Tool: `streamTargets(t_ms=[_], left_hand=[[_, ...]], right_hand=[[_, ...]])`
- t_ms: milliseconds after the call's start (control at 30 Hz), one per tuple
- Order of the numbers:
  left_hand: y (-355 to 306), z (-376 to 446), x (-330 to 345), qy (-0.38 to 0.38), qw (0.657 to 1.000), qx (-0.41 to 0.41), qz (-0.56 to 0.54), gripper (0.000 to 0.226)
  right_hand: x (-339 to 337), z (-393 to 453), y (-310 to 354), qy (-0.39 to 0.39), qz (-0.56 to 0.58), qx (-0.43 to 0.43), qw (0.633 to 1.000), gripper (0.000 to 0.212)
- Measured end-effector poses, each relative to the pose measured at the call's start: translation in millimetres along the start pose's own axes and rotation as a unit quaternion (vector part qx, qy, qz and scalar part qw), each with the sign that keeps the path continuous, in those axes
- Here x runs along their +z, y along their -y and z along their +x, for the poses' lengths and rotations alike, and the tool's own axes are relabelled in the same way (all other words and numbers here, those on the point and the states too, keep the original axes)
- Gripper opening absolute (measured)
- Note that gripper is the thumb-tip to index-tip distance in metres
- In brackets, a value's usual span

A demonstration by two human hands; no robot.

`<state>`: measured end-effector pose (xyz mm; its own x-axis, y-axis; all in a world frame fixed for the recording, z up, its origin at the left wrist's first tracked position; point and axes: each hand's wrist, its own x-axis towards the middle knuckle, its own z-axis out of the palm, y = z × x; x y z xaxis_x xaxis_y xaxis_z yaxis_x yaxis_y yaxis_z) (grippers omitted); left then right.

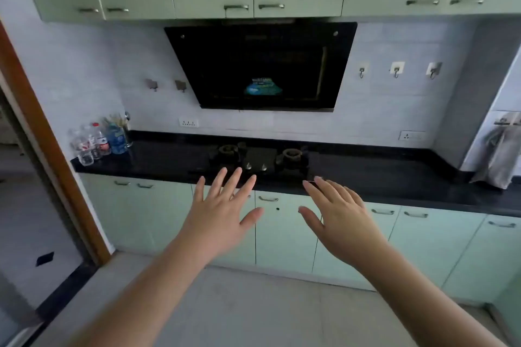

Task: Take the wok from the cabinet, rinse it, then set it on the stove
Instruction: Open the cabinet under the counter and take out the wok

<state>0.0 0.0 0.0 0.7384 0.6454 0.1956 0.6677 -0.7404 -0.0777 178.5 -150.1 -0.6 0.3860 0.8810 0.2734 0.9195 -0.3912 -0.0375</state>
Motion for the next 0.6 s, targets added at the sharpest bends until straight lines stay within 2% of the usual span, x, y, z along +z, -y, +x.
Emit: streamTargets(t_ms=[200, 467, 600], left_hand=[[11.0, 9.3, 18.5, -0.019, 1.0, -0.015, 0.013, 0.083], [60.1, 52.6, 55.6, -0.01, 0.999, -0.054, -0.002, 0.076], [100.0, 77.9, 76.3, 0.01, 0.998, -0.058, -0.01, 0.062]], right_hand=[[31.8, 32.6, 15.5, -0.005, 0.048, -0.043, 0.998, 0.079], [72.3, 97.3, 65.2, 0.027, 0.047, -0.07, 0.996, 0.081], [90.0, 143.2, 92.5, 0.05, 0.036, -0.075, 0.995, 0.062]])
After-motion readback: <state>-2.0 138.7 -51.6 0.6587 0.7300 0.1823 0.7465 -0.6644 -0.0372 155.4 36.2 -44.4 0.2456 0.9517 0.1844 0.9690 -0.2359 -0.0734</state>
